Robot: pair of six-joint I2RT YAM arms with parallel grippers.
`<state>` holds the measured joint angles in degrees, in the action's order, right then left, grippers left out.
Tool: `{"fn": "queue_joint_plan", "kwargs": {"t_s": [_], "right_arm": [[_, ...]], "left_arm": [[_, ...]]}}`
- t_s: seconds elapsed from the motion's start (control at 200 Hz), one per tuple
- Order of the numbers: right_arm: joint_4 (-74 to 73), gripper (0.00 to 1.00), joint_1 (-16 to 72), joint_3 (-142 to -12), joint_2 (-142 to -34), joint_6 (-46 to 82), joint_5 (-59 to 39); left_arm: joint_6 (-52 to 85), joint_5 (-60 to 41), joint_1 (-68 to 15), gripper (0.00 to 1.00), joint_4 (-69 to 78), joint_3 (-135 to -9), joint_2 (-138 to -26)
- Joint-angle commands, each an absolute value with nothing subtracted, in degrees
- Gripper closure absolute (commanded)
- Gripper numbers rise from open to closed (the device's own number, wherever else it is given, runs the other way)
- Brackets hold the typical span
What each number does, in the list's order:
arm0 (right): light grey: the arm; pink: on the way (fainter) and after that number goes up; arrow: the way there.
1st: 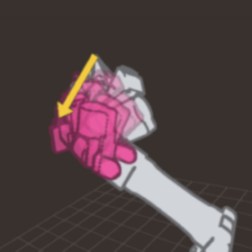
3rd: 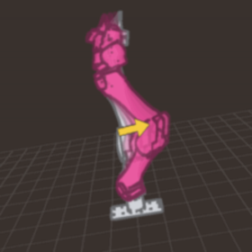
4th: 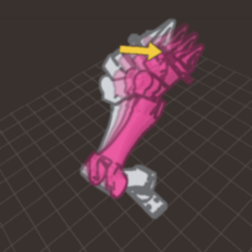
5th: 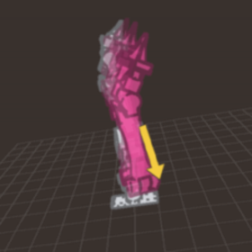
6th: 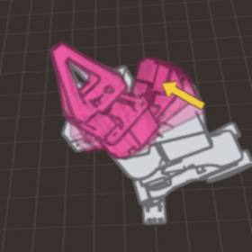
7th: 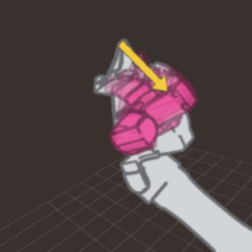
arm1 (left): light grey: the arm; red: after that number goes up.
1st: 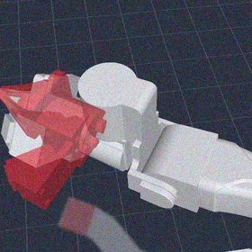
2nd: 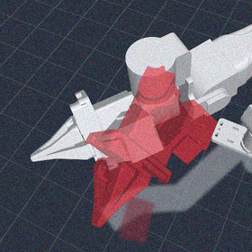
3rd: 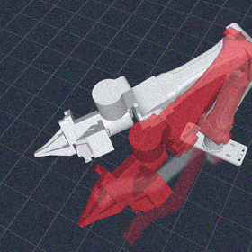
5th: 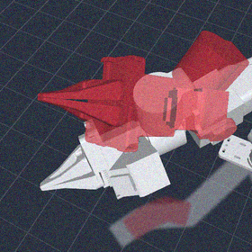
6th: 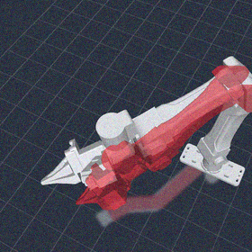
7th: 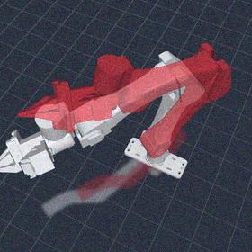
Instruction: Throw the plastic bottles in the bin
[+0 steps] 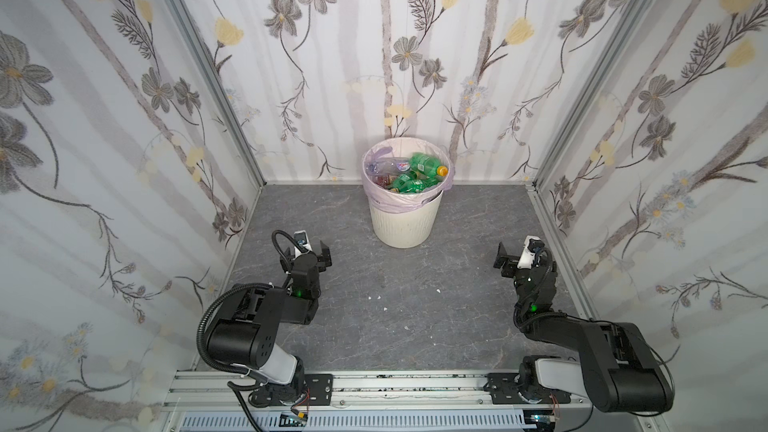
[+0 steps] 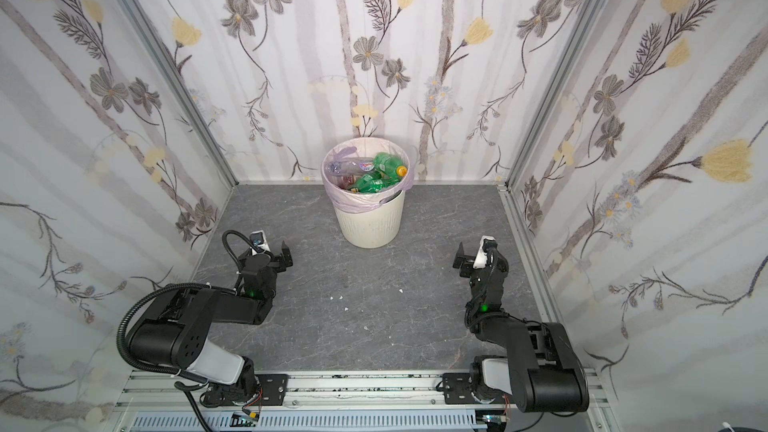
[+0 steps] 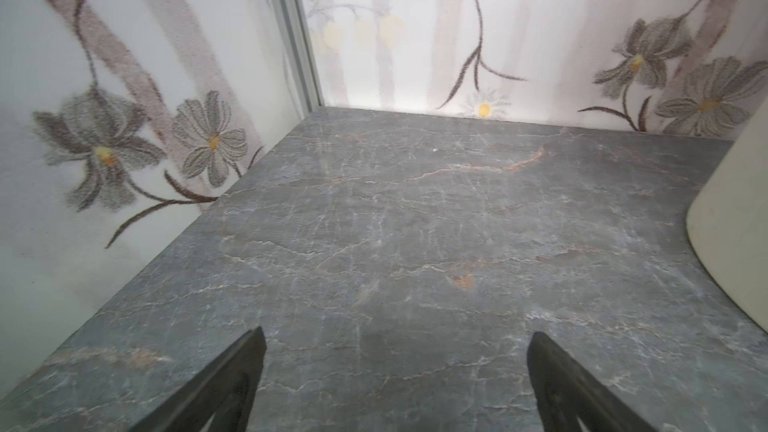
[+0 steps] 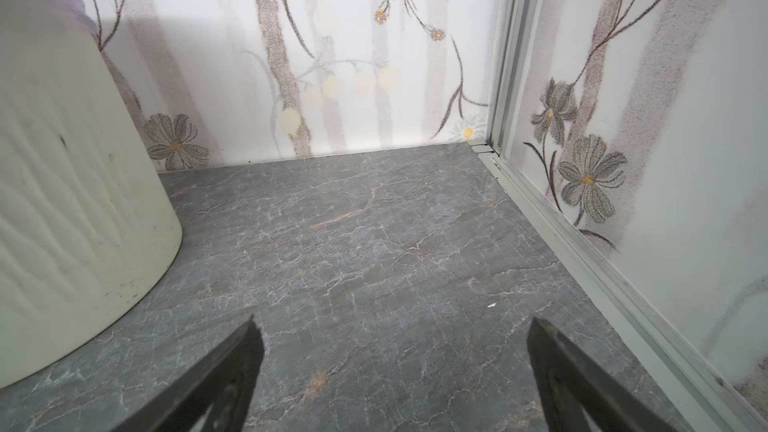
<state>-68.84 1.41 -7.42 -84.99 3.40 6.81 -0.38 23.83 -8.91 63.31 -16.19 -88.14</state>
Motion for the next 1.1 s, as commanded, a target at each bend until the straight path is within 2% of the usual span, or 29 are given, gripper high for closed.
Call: {"fn": "queue_joint_plan", "kwargs": {"t_s": [0.0,0.1,0.135,0.4,1.094], "right_arm": [[-83.85,0.0,1.23,-6.34,-85.61,1.84,4.82],[-80.45,0.0,0.74,-8.79,-86.38,2.0,2.93],[-79.45,0.0,0.7,-9.49,-86.51,1.85,2.41],[-73.87,0.0,0.42,-11.92,-86.24,3.61,5.98],[-74.68,0.0,0.53,-11.77,-86.51,3.16,5.45]], "left_arm": [[0.93,18.89,-6.92,0.0,73.01,-14.86,-87.92],[3.52,13.88,-3.96,0.0,73.51,-14.41,-89.31],[3.71,12.64,-3.12,0.0,78.62,-13.04,-91.3],[4.53,14.21,-2.91,0.0,80.42,-12.07,-91.1],[5.1,15.49,-2.86,0.0,79.65,-12.48,-91.09]]}}
